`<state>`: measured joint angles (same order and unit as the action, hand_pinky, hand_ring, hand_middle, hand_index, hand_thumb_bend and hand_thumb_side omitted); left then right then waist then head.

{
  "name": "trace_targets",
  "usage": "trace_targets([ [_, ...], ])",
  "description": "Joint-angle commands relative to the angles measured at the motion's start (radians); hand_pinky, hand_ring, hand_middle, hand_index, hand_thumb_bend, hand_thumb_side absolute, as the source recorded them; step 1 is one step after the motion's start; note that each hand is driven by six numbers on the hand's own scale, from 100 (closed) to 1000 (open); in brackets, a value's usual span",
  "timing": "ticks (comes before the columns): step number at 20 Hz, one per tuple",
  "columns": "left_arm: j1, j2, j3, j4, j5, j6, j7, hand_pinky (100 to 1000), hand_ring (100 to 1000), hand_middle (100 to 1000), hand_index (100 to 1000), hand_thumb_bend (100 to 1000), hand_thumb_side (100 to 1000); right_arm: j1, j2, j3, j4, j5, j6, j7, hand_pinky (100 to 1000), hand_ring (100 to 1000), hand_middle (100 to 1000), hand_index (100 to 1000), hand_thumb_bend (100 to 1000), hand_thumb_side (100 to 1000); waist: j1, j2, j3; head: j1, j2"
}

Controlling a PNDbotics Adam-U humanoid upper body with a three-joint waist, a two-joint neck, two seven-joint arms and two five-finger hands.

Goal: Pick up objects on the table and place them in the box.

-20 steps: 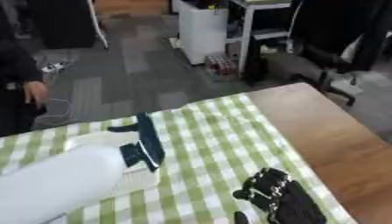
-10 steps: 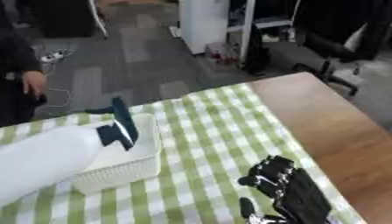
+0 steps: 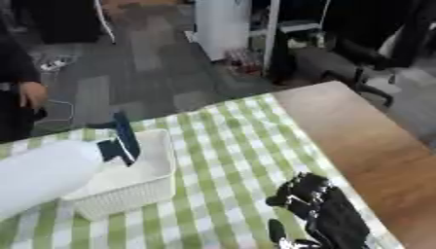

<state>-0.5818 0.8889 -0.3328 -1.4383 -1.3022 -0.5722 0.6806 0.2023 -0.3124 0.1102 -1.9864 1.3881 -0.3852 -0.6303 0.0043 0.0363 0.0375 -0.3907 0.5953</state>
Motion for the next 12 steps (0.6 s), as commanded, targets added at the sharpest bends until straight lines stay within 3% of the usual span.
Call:
trace_targets([
  [1, -0.024, 0.044, 0.019, -0.009, -0.042, -0.229, 0.226, 100, 100, 100, 345, 209, 1000, -0.017, -0.027, -0.007, -0.014, -0.022, -0.014, 0.007, 372, 415, 451, 589, 100, 1000, 0.005, -0.003, -0.008, 0.026, -0.024],
  [7, -0.035, 0.045, 0.019, 0.021, -0.163, -0.187, 0.226, 100, 100, 100, 347, 207, 1000, -0.051, -0.038, -0.008, -0.014, -0.064, -0.044, 0.023, 369, 412, 448, 588, 100, 1000, 0.009, 0.009, -0.041, 0.077, -0.05],
  [12, -0.052, 0.04, 0.024, 0.055, -0.241, -0.133, 0.226, 100, 100, 100, 348, 206, 1000, -0.071, -0.046, -0.009, -0.014, -0.085, -0.065, 0.033, 368, 411, 447, 588, 100, 1000, 0.011, 0.023, -0.076, 0.094, -0.098],
])
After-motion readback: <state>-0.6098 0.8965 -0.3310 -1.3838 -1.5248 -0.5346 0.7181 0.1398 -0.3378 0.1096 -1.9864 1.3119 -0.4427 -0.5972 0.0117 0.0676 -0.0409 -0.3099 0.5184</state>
